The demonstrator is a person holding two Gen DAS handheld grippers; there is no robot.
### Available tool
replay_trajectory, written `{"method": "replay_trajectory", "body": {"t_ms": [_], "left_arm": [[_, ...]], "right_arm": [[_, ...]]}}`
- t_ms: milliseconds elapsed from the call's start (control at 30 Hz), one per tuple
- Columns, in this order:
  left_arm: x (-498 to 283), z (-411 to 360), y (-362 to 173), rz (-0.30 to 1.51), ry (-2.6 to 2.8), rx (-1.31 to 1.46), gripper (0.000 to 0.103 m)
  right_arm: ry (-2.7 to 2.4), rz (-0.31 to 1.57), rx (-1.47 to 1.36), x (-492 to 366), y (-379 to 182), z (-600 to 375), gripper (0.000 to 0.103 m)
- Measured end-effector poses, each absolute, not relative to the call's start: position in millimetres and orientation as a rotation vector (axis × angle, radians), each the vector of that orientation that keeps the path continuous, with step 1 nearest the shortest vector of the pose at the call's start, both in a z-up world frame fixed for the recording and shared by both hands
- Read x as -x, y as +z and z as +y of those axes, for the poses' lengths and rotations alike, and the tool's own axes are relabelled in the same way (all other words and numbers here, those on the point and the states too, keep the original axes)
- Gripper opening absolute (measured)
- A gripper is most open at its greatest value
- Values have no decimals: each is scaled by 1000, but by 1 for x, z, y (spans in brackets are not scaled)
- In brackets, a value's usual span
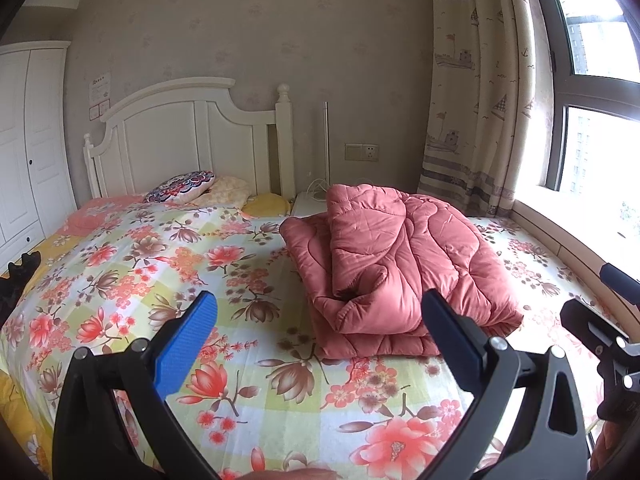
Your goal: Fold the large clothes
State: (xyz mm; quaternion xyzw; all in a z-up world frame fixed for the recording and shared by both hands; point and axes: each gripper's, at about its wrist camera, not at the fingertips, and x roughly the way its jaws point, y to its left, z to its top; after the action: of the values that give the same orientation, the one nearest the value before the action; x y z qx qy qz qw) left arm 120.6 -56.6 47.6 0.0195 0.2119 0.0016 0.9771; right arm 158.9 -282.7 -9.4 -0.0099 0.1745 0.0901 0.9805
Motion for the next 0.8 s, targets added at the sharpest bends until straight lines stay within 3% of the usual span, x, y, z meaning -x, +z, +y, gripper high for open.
{"method": "replay_trajectory", "body": {"t_ms": [800], "left_arm": [[-133,-61,28,440,-40,-75,101]], "right_arm": [[210,437,-20,-181,-35,-277,99]]}}
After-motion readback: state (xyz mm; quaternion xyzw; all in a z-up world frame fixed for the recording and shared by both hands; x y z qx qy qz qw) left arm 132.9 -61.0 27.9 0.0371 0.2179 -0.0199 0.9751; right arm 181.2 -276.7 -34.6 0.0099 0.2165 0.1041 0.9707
